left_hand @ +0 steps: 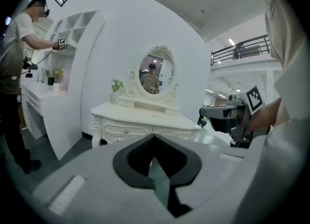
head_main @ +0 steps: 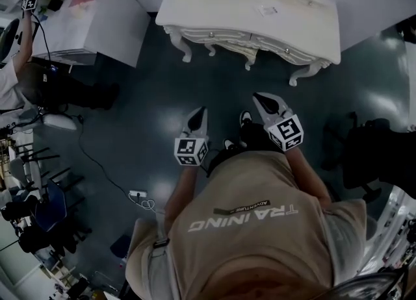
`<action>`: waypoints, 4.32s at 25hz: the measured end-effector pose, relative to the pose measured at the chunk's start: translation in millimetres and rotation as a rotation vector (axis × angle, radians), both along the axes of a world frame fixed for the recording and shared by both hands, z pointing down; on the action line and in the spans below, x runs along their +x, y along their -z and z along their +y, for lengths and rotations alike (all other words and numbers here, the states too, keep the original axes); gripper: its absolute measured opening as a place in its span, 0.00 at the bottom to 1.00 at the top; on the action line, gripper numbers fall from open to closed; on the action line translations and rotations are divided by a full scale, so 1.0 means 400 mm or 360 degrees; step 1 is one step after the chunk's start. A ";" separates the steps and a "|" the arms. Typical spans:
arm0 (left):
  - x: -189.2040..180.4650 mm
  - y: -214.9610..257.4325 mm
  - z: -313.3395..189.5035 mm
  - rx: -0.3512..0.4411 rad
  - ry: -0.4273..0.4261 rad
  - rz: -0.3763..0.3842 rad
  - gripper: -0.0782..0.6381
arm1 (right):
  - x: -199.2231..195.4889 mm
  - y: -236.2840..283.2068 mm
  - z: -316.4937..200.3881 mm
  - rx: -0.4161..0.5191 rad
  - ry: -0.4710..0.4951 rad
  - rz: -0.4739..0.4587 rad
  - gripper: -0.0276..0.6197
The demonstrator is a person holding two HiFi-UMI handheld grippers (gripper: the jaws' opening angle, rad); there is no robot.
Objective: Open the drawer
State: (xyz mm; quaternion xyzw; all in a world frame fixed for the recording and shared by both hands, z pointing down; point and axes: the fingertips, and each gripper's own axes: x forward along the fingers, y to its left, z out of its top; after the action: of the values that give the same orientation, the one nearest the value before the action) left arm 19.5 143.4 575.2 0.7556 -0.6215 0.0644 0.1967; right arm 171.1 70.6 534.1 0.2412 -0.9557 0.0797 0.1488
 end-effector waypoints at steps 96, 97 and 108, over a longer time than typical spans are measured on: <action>-0.761 -0.141 -1.164 -0.0295 -0.0836 -0.0039 0.11 | -0.661 -0.766 -0.922 -0.1073 -0.0754 0.0655 0.29; -0.772 -0.141 -1.162 -0.0301 -0.0821 -0.0043 0.11 | -0.658 -0.781 -0.926 -0.1084 -0.0786 0.0661 0.29; -0.826 -0.128 -1.160 -0.0302 -0.0765 -0.0074 0.11 | -0.650 -0.805 -0.948 -0.1136 -0.0914 0.0726 0.25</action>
State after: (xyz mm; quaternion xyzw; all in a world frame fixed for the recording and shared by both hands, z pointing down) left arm -311.0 -320.5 626.4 0.8580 -0.4196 0.1849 0.2314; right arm -89.0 -308.6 856.0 0.4396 -0.7073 0.3840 0.3987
